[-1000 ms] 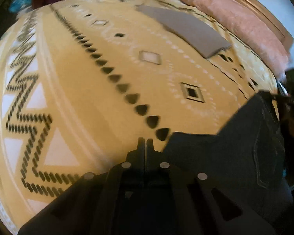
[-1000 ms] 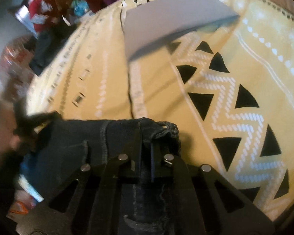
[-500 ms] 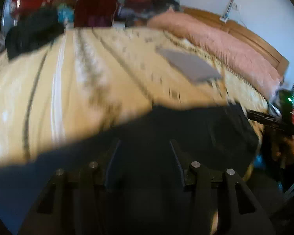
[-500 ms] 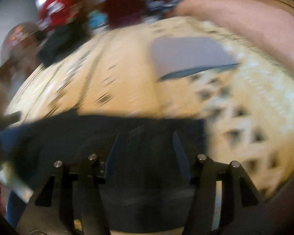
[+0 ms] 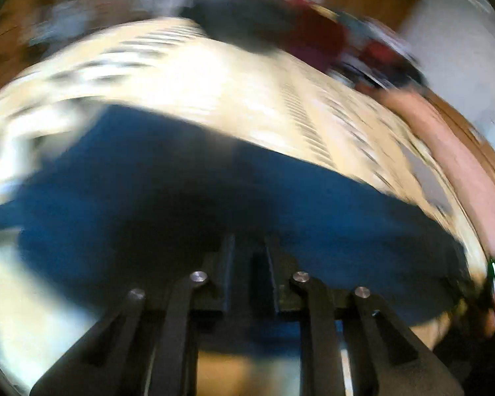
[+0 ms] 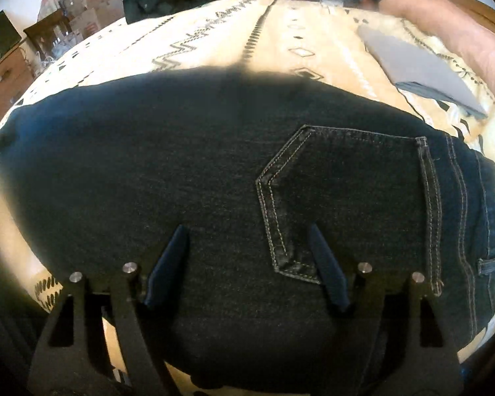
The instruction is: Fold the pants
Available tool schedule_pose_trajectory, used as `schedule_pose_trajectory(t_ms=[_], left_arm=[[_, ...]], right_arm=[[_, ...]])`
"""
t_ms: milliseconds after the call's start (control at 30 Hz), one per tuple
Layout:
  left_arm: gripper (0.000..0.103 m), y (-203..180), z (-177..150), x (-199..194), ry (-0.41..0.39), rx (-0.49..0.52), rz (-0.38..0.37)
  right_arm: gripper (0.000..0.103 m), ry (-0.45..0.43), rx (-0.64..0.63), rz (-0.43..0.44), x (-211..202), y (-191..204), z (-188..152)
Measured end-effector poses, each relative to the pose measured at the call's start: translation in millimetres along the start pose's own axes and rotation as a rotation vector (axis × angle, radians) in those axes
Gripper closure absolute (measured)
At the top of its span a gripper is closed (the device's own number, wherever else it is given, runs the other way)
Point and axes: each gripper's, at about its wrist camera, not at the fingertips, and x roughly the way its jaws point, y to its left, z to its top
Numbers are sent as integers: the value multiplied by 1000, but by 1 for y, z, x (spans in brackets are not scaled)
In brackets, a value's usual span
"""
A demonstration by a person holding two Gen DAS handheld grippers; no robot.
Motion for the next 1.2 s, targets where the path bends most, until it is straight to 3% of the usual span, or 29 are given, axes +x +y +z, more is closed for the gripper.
schedule_pose_trajectory(t_ms=[67,100,133,167,200,267,333,400,467,533,700,933,967,1000,1033,1133,1200], left_arm=[[81,47,-1,-29,-76,-122,125],[85,65,-2,-40,-105,-178,120],[80,79,-5,-51,-127,-233,107],[67,86,-7,-62,-137,-270,239],[62,85,-9,-69,-149,-276,257],[62,75,-11,-80,-181,-297,119],[62,60,-12,-90,-228,-286,53],[60,46,-10,-87,-227,-289,-44],[60,31,-6,-68,-170,-280,-45],[60,30,-4,-57,-133,-285,5],[60,49,-9,-47,-120,-409,73],[60,79,-4,-40,-130,-384,63],[64,80,-2,-39,-136,-382,75],[91,82,0,-39,-149,-390,98],[97,85,1,-39,-156,-410,92],[97,85,-1,-52,-203,-433,47],[98,79,-8,-68,-234,-406,48]], right_arm=[[25,22,-19,-12,1,3,3],[25,33,-22,-16,1,4,4],[24,42,-20,-18,0,6,5],[24,52,-17,-20,-1,7,5],[24,60,-11,-22,-1,7,7],[25,73,16,-10,-5,10,13],[25,61,21,10,-8,20,18],[25,60,-7,25,-7,35,22],[25,70,-28,43,-3,48,23],[25,86,-52,60,2,60,22],[25,96,-64,78,4,73,20],[26,104,-18,68,7,62,20],[26,106,-15,70,7,62,20],[29,106,-16,70,7,63,21],[38,108,-19,75,6,64,21],[52,109,-30,106,3,67,24],[52,108,-44,114,1,69,25]])
